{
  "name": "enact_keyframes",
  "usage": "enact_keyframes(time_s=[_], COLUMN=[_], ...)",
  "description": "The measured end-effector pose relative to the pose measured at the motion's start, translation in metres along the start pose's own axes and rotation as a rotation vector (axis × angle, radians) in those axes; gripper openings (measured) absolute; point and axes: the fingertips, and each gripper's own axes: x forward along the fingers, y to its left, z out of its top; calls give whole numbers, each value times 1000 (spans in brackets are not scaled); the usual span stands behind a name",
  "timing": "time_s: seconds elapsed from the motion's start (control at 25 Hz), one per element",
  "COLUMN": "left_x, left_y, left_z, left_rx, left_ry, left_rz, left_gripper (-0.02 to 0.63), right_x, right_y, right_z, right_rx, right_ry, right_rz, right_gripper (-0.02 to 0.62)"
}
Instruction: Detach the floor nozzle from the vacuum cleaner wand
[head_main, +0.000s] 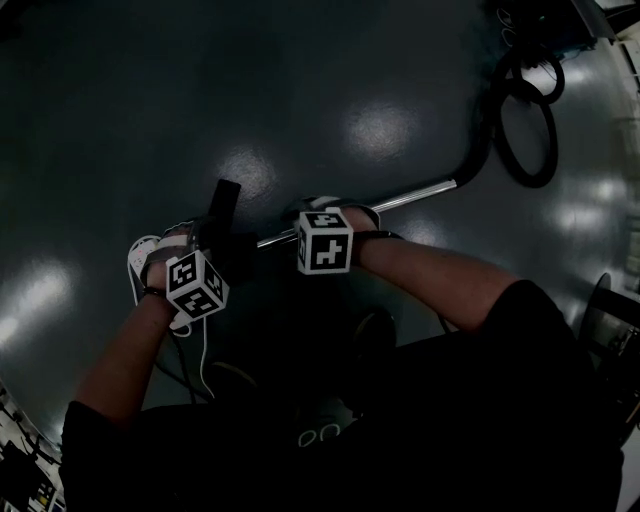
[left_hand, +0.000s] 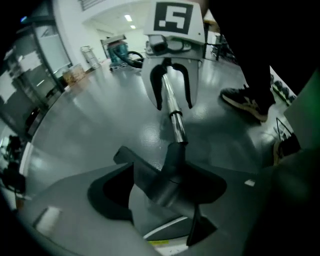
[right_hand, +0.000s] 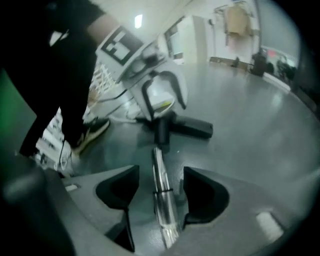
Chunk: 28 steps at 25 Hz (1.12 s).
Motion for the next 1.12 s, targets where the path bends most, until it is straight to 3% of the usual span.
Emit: enact_keyframes(time_s=[0.08,0.32,0.4,0.52,0.64,0.72,0.92,1.12], left_x=[-18,-92,-129,-191,-258,-297,-394,-514], left_y=[9,35,30,-3,-31,-41,-90,-124], left_z=[-4,4,18,41,68,84,114,165], left_rx=[-110,-492,-578,-551,-466,-453,-507,-604], left_ry=[-40,-159,-188,-161,-118,-116,-82,-101], left_rz=[33,145,166,149,132,141,131,189], left_gripper=[286,264,255,245,225,204,181,176], right_x=[-6,-44,-71,-119,-170,-199,-280,-374], right_y=[-10,-8,2,34,70,88,169,264], right_z=[15,47,58,71,79,81,107,140], right_rx=[127,383,471,575,581,587,687,688], right_ry=[-53,-116,-162,-224,-236,-231,-310,-329], right_rz=[2,-17,-31,-27,-16,-26,-24,76], right_gripper=[275,275,275,273,264,258,227,212])
